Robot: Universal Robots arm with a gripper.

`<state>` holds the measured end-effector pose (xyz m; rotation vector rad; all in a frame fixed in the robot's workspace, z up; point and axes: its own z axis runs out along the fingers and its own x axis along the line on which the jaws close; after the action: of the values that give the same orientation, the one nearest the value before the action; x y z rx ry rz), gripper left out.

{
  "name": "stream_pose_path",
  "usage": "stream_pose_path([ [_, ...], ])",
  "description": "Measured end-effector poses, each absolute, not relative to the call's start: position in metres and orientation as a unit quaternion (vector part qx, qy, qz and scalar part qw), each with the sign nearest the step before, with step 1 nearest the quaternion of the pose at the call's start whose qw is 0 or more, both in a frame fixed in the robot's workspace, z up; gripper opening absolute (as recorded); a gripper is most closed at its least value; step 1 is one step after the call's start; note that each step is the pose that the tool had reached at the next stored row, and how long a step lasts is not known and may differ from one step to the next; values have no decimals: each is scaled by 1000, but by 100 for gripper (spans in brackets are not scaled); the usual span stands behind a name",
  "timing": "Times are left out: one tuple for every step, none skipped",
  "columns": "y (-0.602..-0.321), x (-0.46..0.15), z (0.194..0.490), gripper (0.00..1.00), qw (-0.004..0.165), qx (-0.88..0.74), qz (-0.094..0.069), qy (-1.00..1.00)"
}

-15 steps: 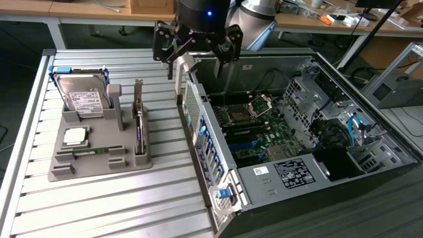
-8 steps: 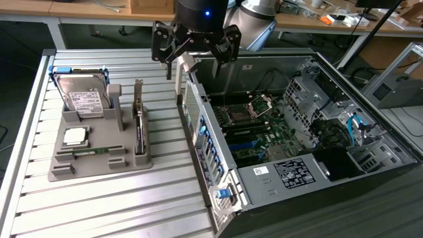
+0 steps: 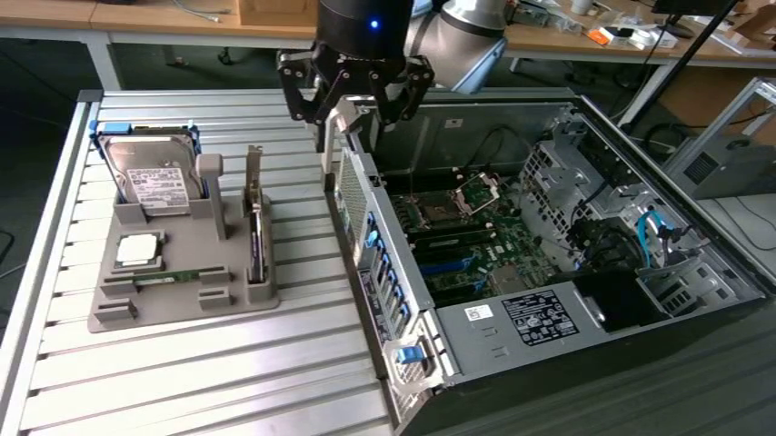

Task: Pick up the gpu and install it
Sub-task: 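Reach for the gpu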

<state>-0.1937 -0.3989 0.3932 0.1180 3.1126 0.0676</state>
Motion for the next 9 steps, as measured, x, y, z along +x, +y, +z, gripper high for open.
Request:
stream_pose_path([
  [-399, -195, 393, 66, 13, 38, 22, 999],
  [-399, -196, 393, 60, 13, 38, 22, 999],
  [-399, -197, 393, 54, 13, 38, 22, 999],
  [-399, -198, 393, 48, 13, 38, 22, 999],
  [-399, -200, 393, 48, 13, 38, 22, 999],
  [-399, -202, 393, 42, 13, 38, 22, 999],
  [-399, -204, 393, 42, 13, 38, 22, 999],
  [-399, -206, 393, 42, 13, 38, 22, 999],
  [-399, -208, 393, 36, 13, 38, 22, 999],
])
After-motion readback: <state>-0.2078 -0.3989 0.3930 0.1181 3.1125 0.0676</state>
